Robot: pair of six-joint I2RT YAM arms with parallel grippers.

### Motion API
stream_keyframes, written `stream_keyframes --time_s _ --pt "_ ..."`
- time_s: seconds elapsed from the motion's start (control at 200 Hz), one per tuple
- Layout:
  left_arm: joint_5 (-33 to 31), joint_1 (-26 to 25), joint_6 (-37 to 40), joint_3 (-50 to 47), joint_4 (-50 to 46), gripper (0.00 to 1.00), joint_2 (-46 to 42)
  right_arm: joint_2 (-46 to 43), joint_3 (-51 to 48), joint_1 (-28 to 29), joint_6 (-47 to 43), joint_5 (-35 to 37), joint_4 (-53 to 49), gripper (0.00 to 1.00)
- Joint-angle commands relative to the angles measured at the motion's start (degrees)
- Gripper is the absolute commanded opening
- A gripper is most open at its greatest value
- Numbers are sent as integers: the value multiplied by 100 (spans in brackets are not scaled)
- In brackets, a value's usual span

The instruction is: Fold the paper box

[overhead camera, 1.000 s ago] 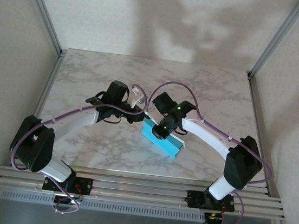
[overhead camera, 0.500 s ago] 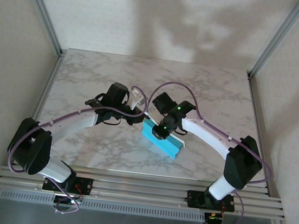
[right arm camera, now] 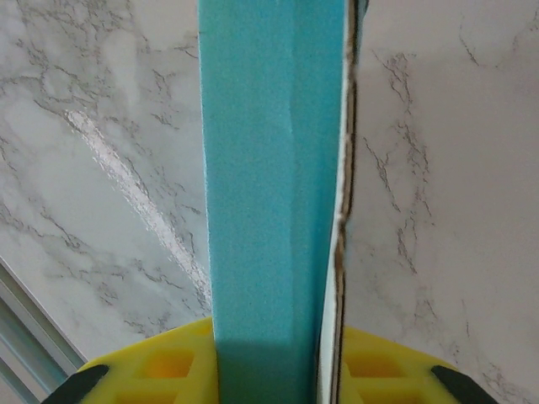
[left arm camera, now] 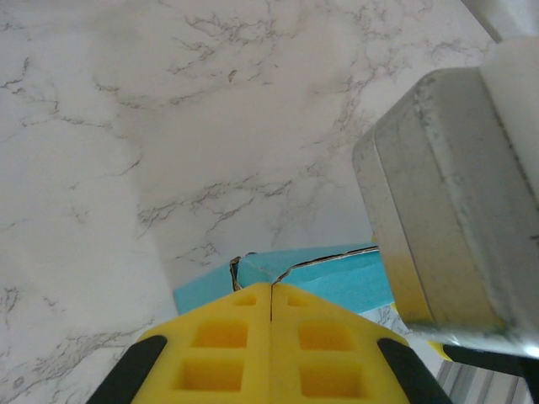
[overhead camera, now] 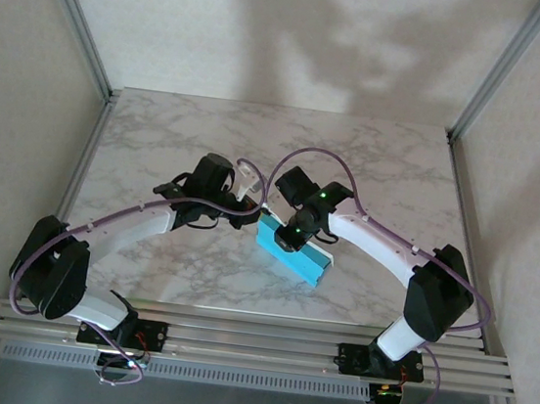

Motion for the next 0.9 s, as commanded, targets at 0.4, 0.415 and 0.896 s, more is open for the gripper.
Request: stream_keyframes --time_s 0.4,0.415,0.896 --pt "-450 -290 -363 -376 -325 0 -13 -75 27 3 193 28 116 33" --pt "-467 -304 -385 -395 -314 0 -21 -91 27 4 195 24 124 33" --pt "-623 -369 -726 -443 -269 0 -45 -627 -36 -55 603 -243 160 51"
